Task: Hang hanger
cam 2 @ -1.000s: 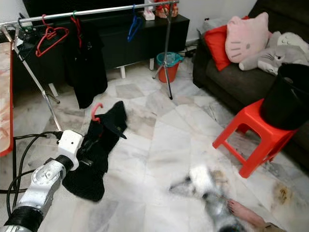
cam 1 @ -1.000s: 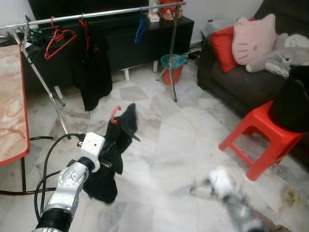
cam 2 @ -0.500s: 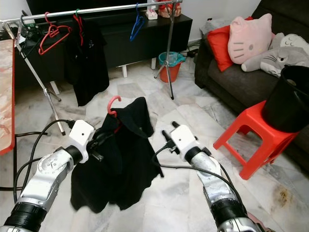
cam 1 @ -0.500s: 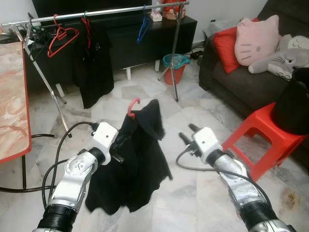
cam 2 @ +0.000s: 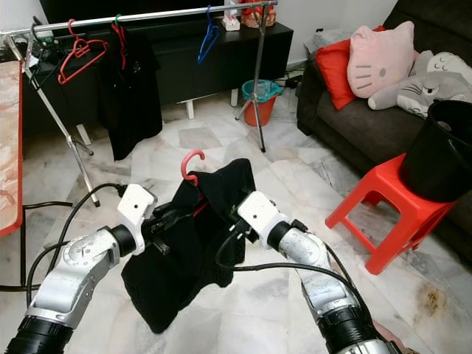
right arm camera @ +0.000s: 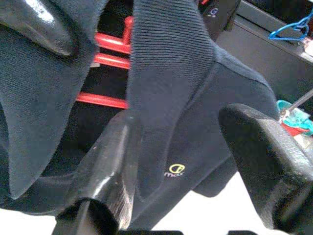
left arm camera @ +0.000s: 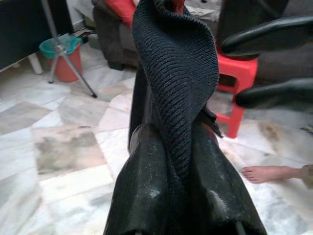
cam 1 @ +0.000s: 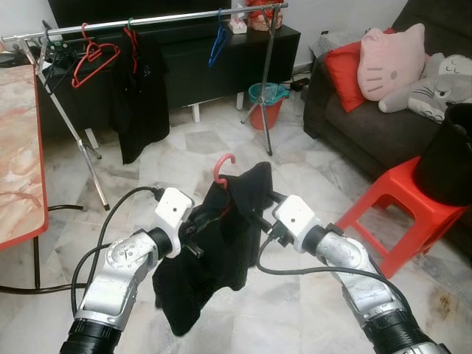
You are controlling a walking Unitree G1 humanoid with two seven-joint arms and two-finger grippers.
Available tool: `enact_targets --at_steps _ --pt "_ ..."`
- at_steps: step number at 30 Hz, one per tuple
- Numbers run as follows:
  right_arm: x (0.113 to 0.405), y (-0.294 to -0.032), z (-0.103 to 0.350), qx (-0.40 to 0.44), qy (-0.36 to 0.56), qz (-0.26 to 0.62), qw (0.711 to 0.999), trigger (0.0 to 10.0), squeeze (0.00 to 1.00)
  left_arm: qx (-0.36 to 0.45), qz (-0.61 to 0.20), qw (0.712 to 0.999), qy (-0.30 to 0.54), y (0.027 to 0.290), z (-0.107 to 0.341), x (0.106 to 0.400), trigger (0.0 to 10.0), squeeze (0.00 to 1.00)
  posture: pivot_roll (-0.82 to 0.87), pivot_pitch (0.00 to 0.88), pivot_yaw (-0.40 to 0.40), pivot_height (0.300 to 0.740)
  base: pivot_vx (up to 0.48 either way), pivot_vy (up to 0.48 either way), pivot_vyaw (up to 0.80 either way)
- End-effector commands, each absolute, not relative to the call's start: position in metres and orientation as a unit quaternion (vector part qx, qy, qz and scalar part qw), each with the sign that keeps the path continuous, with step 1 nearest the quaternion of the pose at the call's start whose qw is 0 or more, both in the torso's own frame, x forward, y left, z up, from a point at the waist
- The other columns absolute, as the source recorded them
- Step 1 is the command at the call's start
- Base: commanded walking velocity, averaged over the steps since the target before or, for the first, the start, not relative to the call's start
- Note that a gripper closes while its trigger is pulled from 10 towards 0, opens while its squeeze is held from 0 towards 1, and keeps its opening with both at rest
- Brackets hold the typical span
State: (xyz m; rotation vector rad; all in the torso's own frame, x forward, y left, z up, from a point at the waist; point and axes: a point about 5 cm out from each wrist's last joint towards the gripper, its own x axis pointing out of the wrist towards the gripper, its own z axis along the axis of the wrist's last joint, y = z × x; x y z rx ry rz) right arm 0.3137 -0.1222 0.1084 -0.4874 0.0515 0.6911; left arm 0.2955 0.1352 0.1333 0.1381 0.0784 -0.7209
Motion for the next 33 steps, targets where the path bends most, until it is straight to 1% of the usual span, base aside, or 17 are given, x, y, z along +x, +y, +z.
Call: enact_targets --at_steps 1,2,3,5,8,10,15,16,20,22,23,33 --pt "0.314 -0.119 0.113 -0.251 0.022 0.343 0.905 10.0 0.39 0.063 -0.369 0.927 0.018 0.129 0.145 0.293 10.0 0.00 0.02 0.000 -0.058 0.740 0.000 0.000 0.00" --pt "0.313 -0.117 0.112 -0.250 0.027 0.352 0.902 10.0 0.00 0.058 -0.370 0.927 0.018 0.129 0.145 0.293 10.0 0.00 0.02 0.000 -0.057 0.740 0.000 0.000 0.00" --pt "0.311 -0.114 0.111 -0.248 0.036 0.367 0.896 10.0 0.00 0.049 -0.370 0.927 0.021 0.129 0.146 0.293 10.0 0.00 0.02 0.000 -0.057 0.740 0.000 0.000 0.00" --pt "0.309 -0.112 0.110 -0.248 0.040 0.375 0.893 10.0 0.00 0.045 -0.371 0.927 0.021 0.129 0.147 0.293 10.0 0.00 0.02 0.000 -0.057 0.740 0.000 0.000 0.00" --pt "0.302 -0.107 0.109 -0.261 0.060 0.406 0.874 10.0 0.00 0.033 -0.375 0.926 0.029 0.129 0.148 0.291 10.0 0.00 0.02 0.004 -0.057 0.740 0.000 0.000 0.00" --pt "0.301 -0.104 0.110 -0.273 0.062 0.412 0.867 10.0 0.00 0.034 -0.381 0.923 0.036 0.129 0.147 0.290 10.0 0.00 0.02 0.004 -0.057 0.740 0.000 0.000 0.00" --pt "0.305 -0.102 0.117 -0.278 0.052 0.397 0.873 10.0 0.00 0.023 -0.399 0.916 0.042 0.124 0.148 0.287 10.0 0.00 0.02 0.011 -0.057 0.740 0.000 0.000 0.00" --pt "0.308 -0.103 0.119 -0.277 0.052 0.382 0.880 10.0 0.00 0.021 -0.403 0.914 0.043 0.123 0.148 0.287 10.0 0.00 0.02 0.011 -0.057 0.740 0.000 0.000 0.00" --pt "0.312 -0.107 0.119 -0.289 0.059 0.357 0.886 10.0 0.00 0.017 -0.409 0.911 0.048 0.123 0.148 0.285 10.0 0.00 0.02 0.014 -0.059 0.740 0.000 0.000 0.00" --pt "0.317 -0.113 0.120 -0.285 0.061 0.322 0.901 10.0 0.00 0.008 -0.419 0.906 0.053 0.122 0.148 0.282 10.0 0.00 0.02 0.014 -0.059 0.740 0.000 0.000 0.00" --pt "0.318 -0.113 0.120 -0.284 0.061 0.317 0.903 10.0 0.00 0.006 -0.420 0.906 0.054 0.122 0.148 0.281 10.0 0.00 0.02 0.014 -0.059 0.740 0.000 0.000 0.00" --pt "0.319 -0.114 0.118 -0.316 0.059 0.281 0.904 10.0 0.00 -0.019 -0.436 0.898 0.058 0.123 0.151 0.278 10.0 0.00 0.02 0.018 -0.060 0.740 0.000 0.000 0.00"
